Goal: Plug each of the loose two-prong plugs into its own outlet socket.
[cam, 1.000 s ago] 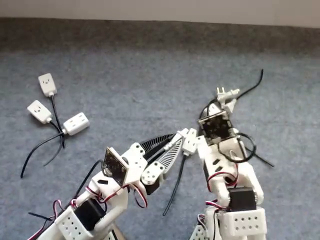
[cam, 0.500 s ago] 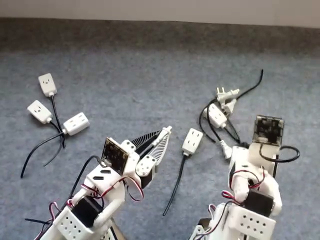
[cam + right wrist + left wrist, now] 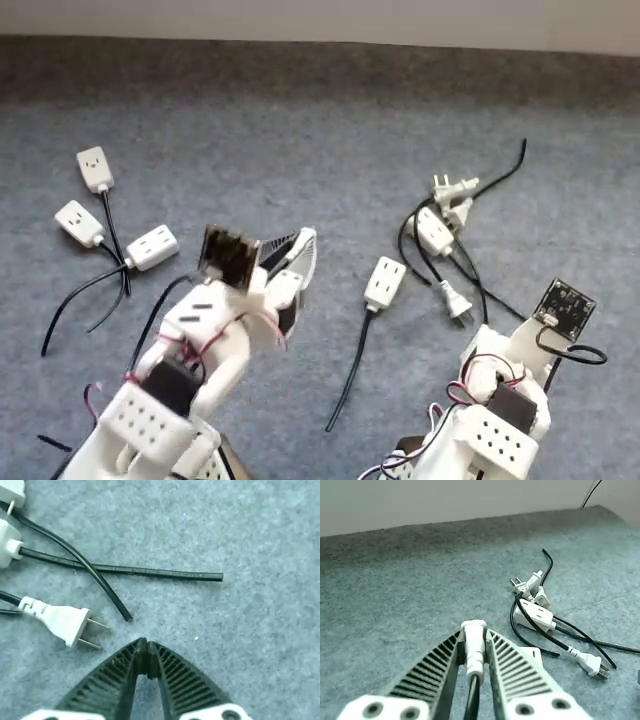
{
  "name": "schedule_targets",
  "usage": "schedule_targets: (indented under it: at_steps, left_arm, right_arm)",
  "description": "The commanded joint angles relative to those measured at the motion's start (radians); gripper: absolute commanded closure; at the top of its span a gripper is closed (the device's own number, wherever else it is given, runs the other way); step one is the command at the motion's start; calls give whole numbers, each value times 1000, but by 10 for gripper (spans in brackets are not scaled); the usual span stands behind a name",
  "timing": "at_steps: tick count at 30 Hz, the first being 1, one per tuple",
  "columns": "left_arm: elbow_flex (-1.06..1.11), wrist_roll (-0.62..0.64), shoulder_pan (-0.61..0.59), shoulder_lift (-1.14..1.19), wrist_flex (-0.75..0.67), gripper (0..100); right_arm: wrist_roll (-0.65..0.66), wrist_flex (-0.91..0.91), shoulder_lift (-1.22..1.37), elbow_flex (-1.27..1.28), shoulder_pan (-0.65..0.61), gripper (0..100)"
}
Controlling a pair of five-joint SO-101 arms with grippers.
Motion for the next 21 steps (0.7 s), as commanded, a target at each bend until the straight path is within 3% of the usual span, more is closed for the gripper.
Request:
schedule_targets:
  at_steps: [1,8,12,21]
  left_arm:
    - [-363,-71,-8,410,68,993]
    - [-1112,-150,101,931,606,993]
    - [-1465,-140,128,1170,807,993]
    - [-1998,132,134,1650,1171,993]
  right_arm:
    - [-5,-35,-10,4,10,992]
    - [-3,-38,-10,-1,117,992]
    - [-6,-62,-10,-1,170,992]
    - [-6,-79,-10,4,177,992]
